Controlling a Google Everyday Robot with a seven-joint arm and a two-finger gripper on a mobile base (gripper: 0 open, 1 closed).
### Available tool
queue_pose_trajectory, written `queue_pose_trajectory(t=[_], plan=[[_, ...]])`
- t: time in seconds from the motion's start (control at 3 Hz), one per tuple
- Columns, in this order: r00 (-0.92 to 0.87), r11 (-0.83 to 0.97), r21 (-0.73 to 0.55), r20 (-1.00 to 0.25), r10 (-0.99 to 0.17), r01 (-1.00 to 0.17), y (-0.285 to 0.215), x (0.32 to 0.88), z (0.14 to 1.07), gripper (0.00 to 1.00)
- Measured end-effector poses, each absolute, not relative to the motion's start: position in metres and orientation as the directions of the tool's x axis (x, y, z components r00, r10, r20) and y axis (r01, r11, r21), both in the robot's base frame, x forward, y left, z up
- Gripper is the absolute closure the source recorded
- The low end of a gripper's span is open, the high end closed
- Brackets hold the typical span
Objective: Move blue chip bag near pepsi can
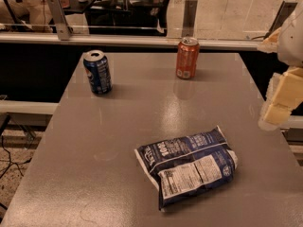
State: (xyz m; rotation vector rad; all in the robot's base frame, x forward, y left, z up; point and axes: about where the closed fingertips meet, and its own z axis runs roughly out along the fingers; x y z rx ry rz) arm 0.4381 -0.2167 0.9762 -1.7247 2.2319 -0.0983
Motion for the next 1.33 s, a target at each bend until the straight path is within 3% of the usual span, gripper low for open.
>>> queue_pose_trajectory(t=[1.33], plan=[[-0.031,0.071,-0.217,-0.184,-0.982,-0.974,-0.166,0.407,0.926,0.00]])
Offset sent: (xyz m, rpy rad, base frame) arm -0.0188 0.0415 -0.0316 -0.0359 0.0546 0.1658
